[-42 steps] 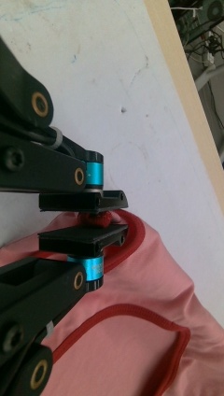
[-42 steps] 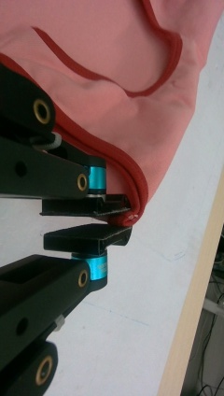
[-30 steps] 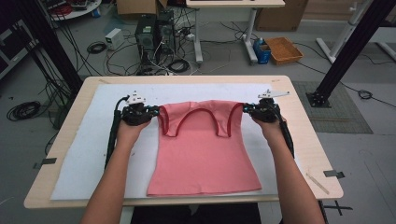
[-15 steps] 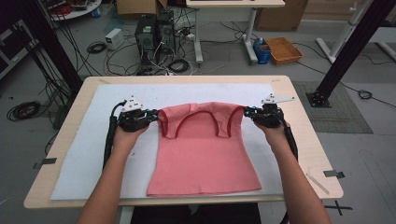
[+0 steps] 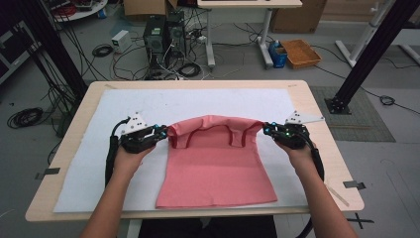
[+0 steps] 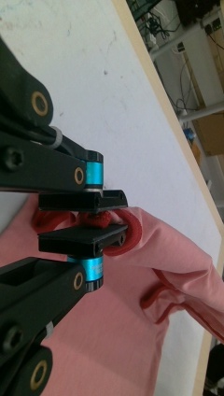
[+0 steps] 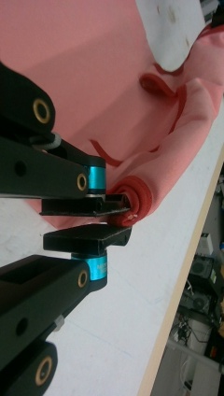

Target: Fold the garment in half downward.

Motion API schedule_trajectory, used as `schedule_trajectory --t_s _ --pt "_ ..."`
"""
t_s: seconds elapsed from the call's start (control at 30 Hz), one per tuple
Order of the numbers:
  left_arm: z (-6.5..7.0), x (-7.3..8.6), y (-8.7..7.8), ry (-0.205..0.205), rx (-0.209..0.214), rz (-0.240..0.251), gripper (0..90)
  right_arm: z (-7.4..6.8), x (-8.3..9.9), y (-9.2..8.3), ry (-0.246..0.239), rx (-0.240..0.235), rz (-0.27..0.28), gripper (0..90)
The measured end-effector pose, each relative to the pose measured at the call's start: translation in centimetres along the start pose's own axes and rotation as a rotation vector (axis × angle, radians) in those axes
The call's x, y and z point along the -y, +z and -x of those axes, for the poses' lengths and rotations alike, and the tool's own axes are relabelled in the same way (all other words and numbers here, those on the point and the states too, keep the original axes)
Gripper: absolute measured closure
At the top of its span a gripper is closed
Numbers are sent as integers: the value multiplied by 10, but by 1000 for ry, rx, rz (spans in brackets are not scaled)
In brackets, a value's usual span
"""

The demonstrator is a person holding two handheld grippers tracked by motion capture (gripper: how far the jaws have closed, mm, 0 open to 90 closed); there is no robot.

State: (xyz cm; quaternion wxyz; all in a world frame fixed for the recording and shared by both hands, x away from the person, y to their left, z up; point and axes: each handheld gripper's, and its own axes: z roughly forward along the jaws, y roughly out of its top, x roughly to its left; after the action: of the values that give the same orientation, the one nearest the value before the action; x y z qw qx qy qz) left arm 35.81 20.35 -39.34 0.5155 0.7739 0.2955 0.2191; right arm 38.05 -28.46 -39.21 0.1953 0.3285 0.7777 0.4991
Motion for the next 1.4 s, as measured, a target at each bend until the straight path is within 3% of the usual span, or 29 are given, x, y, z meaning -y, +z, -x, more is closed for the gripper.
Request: schedule_trajectory --t_s 0.27,0.4,0.83,1.13,1.33,1.4 --pt "18 13 -18 2 56 25 812 -20 15 -23 -53 -35 24 839" --pt "24 26 -28 -8 89 39 811 -26 29 -35 -42 -43 19 839" --pt "53 62 -47 -16 167 -13 811 -57 70 -56 -76 -70 -35 839" --pt "58 78 -57 -18 172 -31 799 -68 84 -62 -88 -81 -60 835" --pt "63 79 -59 -27 160 -42 614 -73 92 -67 -84 -93 -93 759" --pt "61 79 -59 -33 155 -56 613 -72 94 -70 -75 -98 -101 718"
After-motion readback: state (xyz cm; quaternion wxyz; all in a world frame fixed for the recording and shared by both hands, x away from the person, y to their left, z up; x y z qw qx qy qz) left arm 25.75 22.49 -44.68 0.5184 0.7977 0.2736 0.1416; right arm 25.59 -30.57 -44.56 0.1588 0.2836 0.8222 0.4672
